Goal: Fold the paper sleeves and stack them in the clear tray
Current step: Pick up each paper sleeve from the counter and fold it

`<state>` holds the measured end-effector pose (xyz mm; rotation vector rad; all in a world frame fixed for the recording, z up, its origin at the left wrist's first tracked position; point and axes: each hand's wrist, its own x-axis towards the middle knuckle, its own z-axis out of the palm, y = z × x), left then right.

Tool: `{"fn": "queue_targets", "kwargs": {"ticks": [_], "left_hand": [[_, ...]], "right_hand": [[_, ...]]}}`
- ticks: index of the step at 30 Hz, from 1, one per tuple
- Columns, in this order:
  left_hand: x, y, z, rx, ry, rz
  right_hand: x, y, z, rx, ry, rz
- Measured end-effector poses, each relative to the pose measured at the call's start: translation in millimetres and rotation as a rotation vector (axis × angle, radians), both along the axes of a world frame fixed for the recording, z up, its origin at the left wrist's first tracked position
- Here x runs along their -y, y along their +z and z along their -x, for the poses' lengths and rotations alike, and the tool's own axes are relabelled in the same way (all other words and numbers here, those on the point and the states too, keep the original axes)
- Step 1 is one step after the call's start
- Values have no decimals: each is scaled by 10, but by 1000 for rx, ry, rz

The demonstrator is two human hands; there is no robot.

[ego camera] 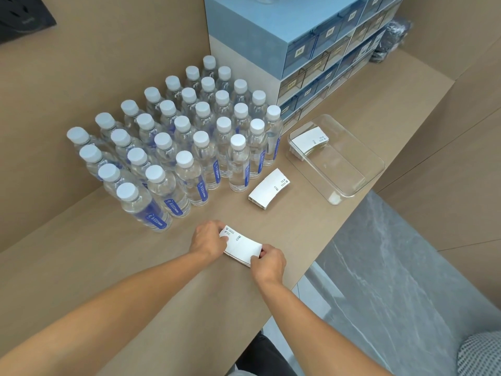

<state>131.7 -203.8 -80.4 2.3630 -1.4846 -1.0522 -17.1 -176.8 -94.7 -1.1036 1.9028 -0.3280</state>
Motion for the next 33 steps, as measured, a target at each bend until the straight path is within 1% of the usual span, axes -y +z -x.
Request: {"fn": "queue_targets", "kwargs": {"ticks": [4,9,15,19,24,28,33], "left_hand": [[1,3,4,-32,53,-45],[12,-13,-58,-132,145,-110],[-3,-72,-168,-291,194,-168],[-33,-37,-237,-437,236,-188],[-165,11,-289,-658,334,-248],[-200,58,-323,-722,396,-220],[-127,219,-342,-785,450,-147]], "right_hand": [[-28,-6,5,-28,-25,14],[-15,4,0,5,-91,-21],[2,6,3,31,-81,-44],[21,15,19,56,-68,-55],[80,69,12,80,0,-33],[162,152,14,144,53,-76],[238,273,35,172,187,-62]]}}
